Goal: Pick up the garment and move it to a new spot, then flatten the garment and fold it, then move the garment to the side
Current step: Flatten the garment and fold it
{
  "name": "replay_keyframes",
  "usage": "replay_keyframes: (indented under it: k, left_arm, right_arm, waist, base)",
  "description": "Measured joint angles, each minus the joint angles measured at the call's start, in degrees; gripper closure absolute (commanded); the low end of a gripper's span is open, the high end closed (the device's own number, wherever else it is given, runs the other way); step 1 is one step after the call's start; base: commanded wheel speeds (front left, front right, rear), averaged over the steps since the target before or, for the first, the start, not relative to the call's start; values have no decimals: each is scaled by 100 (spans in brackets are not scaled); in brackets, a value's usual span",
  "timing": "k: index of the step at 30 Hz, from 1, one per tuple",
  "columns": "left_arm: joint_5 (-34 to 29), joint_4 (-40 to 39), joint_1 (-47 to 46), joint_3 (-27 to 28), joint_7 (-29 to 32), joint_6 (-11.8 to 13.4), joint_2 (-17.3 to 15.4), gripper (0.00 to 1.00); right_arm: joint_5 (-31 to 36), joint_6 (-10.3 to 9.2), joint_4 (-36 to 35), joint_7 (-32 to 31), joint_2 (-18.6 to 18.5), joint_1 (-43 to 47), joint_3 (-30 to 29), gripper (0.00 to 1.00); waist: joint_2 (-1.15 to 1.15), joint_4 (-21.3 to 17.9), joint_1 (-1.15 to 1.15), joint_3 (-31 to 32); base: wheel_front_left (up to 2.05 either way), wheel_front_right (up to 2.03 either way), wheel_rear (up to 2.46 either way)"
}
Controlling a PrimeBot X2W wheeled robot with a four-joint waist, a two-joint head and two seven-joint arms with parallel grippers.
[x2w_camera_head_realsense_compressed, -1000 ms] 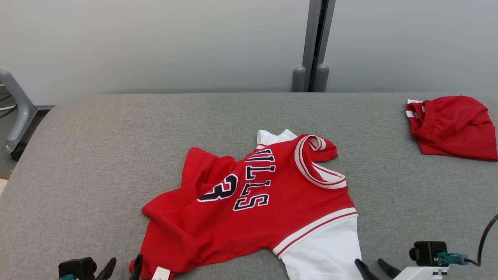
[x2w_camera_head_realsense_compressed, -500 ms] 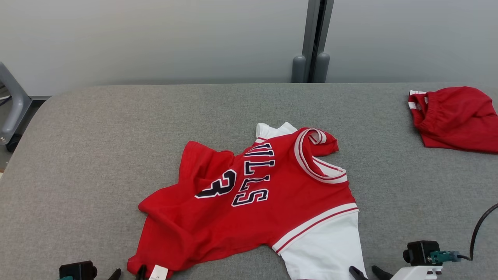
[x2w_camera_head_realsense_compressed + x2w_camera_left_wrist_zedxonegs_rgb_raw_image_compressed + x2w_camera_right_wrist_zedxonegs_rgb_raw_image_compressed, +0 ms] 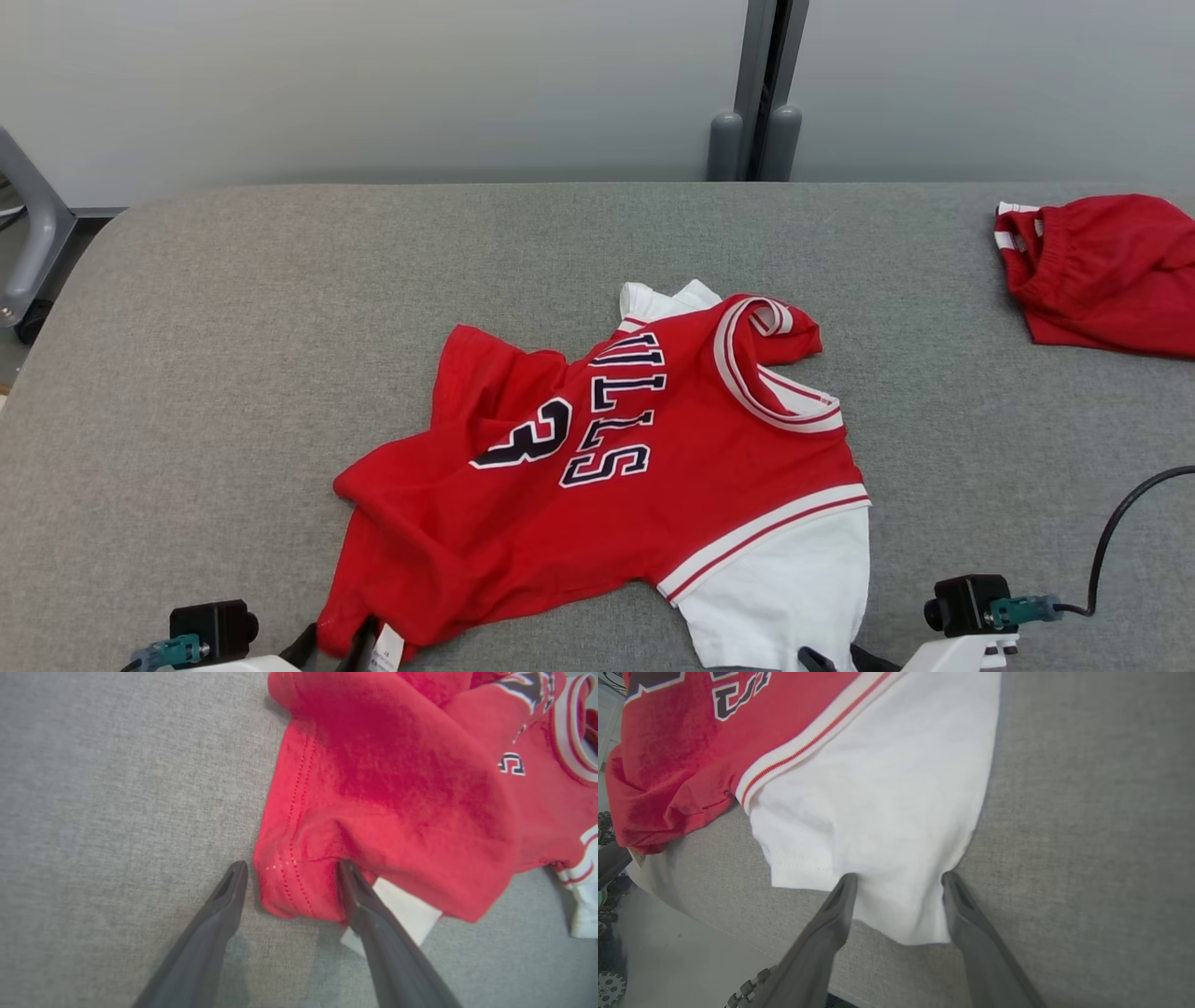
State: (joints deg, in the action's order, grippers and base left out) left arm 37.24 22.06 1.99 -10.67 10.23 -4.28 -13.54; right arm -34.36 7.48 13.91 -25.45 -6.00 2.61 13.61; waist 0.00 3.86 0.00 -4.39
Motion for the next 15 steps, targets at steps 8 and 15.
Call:
replay_keyframes:
  k: [8, 15]
  left_arm:
    - [52, 52, -36, -53, -79, -46, 7, 100]
    - [16, -199, -18, -51, -170, -15, -59, 100]
  right_arm:
    - [-80, 1, 44, 32, -31, -26, 192, 100]
    - [-298, 0, -45, 389, -134, -116, 259, 100]
  waist:
    - [0, 7, 0, 10]
    - [0, 23, 0, 73]
  base:
    - [0, 0, 0]
    - [0, 0, 0]
